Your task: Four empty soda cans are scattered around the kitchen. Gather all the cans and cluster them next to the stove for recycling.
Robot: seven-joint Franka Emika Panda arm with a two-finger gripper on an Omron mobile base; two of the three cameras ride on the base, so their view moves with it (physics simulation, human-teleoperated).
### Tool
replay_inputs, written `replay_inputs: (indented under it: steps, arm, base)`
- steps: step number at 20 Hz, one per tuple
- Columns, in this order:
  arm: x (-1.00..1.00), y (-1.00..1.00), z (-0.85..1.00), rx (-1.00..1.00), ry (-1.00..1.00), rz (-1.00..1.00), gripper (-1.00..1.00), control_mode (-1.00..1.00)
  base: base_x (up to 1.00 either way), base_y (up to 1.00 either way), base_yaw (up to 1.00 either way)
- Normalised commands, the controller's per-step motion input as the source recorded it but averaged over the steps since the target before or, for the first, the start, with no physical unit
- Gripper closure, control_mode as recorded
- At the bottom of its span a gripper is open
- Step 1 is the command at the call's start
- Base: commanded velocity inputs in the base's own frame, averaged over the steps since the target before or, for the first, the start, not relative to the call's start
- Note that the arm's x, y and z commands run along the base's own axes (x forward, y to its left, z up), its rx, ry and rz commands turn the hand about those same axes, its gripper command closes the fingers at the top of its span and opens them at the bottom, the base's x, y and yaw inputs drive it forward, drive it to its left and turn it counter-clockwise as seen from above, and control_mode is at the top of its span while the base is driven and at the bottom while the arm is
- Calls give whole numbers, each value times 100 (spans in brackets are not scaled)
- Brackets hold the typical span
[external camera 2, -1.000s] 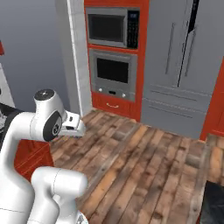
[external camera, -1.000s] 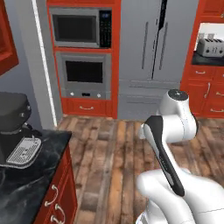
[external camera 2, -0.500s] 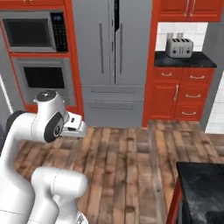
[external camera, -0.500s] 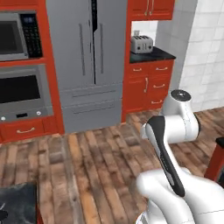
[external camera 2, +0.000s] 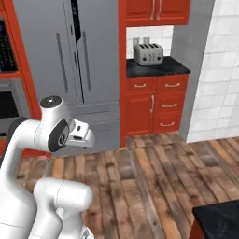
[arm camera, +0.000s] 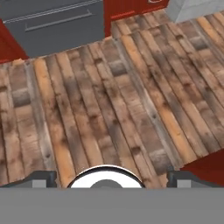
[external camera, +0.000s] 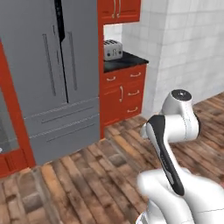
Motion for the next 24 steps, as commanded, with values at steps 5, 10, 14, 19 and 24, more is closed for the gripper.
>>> replay_inputs:
  steps: [5,10,14,19,24]
  arm:
    - [0,0,0,0,0,0,-100,100]
    - [0,0,0,0,0,0,-100,100]
    - [0,0,0,0,0,0,-100,100]
    - [0,0,0,0,0,0,-100,100]
    - [0,0,0,0,0,0,-100,100]
  base:
    - [98,41,-56]
    - [65,36,-71]
    - [44,38,-80]
    - [46,40,-79]
    - [82,52,-66]
